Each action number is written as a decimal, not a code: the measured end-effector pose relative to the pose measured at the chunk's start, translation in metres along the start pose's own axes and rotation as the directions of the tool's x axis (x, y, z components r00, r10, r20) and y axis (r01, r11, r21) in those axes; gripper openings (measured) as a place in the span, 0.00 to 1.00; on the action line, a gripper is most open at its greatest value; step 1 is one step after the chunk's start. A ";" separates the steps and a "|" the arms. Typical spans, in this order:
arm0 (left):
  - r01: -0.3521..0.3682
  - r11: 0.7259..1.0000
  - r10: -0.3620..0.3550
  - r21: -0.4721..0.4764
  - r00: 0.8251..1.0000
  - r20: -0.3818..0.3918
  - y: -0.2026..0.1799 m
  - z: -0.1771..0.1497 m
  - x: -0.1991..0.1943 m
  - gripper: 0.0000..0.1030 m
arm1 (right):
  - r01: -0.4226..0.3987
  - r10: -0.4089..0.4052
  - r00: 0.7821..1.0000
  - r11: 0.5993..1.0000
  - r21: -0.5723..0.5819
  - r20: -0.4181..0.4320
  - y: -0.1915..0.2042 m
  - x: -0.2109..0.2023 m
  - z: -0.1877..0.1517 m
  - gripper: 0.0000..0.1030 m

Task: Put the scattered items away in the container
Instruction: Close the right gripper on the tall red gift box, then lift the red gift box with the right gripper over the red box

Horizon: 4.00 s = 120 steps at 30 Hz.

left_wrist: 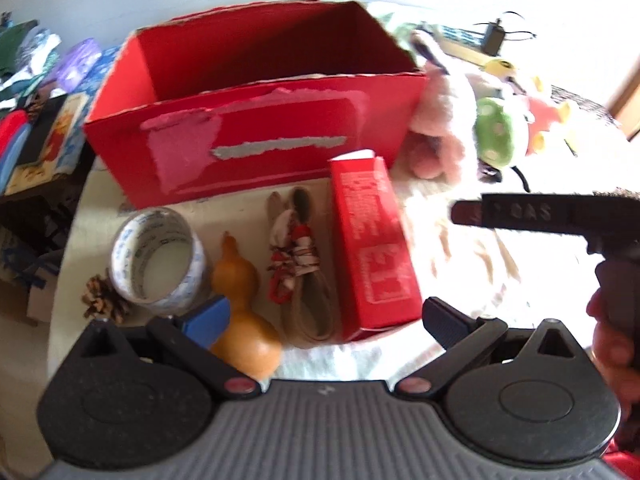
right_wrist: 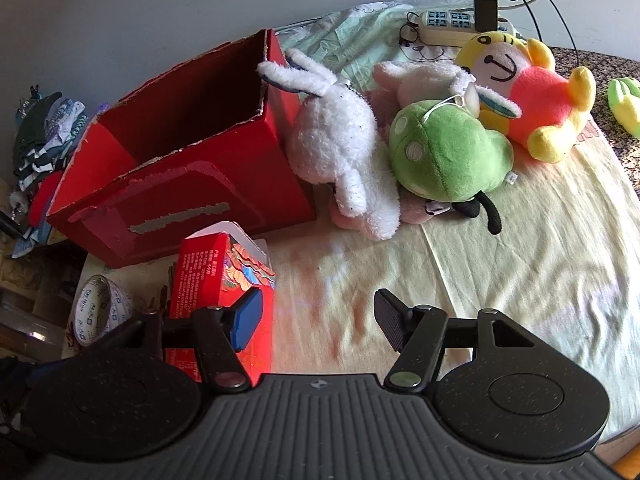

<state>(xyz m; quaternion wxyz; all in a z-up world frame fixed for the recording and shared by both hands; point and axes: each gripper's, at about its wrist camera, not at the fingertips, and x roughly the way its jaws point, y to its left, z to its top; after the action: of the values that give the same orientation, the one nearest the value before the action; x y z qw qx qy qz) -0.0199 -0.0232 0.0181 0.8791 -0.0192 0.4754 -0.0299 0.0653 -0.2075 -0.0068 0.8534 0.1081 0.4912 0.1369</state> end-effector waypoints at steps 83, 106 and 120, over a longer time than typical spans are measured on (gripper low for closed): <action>0.365 0.904 -0.392 0.223 0.915 0.093 -0.048 0.135 0.014 0.76 | -0.258 0.260 0.961 0.966 -0.036 0.093 -0.014 -0.063 0.079 0.63; 0.258 0.963 -0.248 0.081 0.962 -0.114 0.114 0.209 0.099 0.76 | -0.269 0.251 0.950 0.960 -0.076 -0.184 0.115 0.091 0.139 0.63; 0.245 0.969 -0.218 0.013 0.885 -0.411 0.123 0.207 0.179 0.76 | -0.151 0.078 0.895 0.979 -0.135 -0.440 0.130 0.163 0.146 0.63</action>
<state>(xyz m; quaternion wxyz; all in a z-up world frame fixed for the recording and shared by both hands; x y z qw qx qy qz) 0.2551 0.0883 -0.0258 0.7513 -0.0409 0.6406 -0.1532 0.2534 -0.0378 -0.0248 0.7195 0.0327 0.6479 0.2478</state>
